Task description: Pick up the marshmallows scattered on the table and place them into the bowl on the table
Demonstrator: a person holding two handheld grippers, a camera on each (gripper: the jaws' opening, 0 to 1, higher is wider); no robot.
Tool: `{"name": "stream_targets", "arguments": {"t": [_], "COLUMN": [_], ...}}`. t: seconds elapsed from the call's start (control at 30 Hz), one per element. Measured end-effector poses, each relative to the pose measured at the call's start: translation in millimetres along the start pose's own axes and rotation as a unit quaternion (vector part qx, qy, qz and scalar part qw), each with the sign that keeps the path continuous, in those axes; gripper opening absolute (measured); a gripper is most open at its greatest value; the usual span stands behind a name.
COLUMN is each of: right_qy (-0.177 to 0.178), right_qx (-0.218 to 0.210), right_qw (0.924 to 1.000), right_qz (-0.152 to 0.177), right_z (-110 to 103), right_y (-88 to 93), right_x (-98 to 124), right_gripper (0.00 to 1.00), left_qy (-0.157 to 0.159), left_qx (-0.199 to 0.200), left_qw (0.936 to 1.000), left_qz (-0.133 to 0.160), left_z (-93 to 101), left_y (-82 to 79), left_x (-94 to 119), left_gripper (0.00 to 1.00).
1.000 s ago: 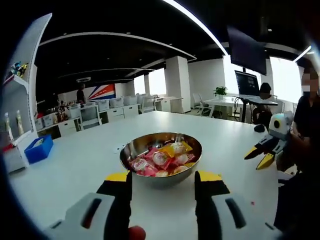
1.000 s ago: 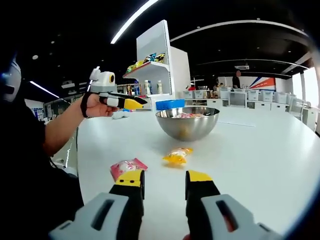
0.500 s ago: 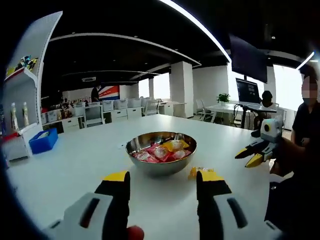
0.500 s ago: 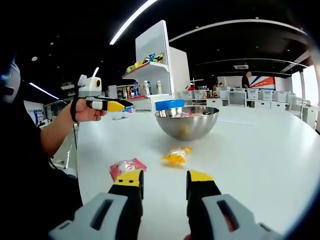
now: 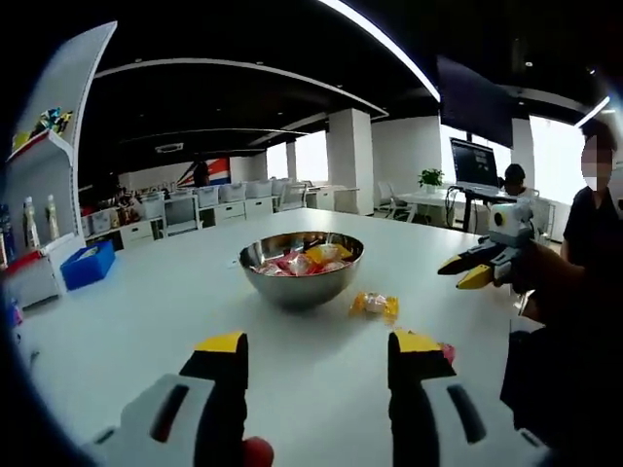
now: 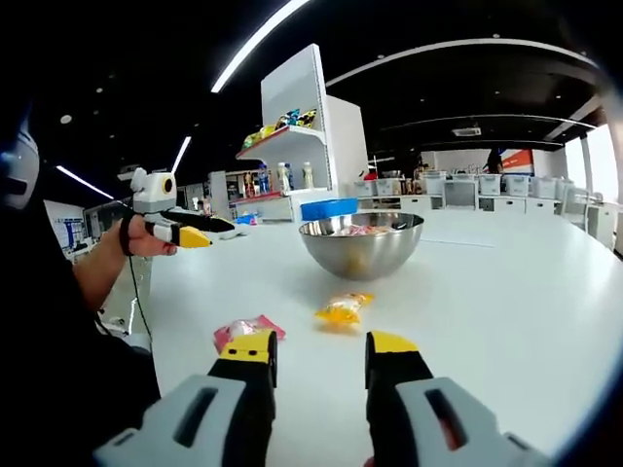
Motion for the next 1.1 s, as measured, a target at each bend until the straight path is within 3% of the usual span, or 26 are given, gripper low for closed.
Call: {"name": "stream_targets", "arguments": {"t": [0.4, 0.9, 1.1], "right_qy": [0.000, 0.006, 0.008], "right_qx": [0.007, 0.012, 0.020], "right_qw": [0.9999, 0.9999, 0.9996], "right_qz": [0.012, 0.002, -0.017], "right_z": [-2, 6, 7], "right_y": [-11.9, -17.3, -16.0], "right_x": [0, 4, 10], "right_gripper": [0.38, 0.41, 0.42], "left_qy": [-0.002, -0.003, 0.000], "left_qx": [0.031, 0.046, 0.035], "left_qw": [0.9994, 0.9989, 0.9993], "left_qz": [0.014, -0.003, -0.011], "left_z": [2.7, 3.5, 4.0], "left_y": [7.2, 27.9, 32.6], "left_x": [32, 51, 55], "left_gripper": [0.58, 0.58, 0.58]}}
Point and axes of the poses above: the point that each gripper's makers call its tool centre point, and the gripper's own axes: x roughly backward along the fingers, z roughly to its right, y roughly out of its underside, the point moved 6 cm from there along x, roughly backward along the fingers, and after that the axes turned 10 degrees about -y, right-handed, at the moved point
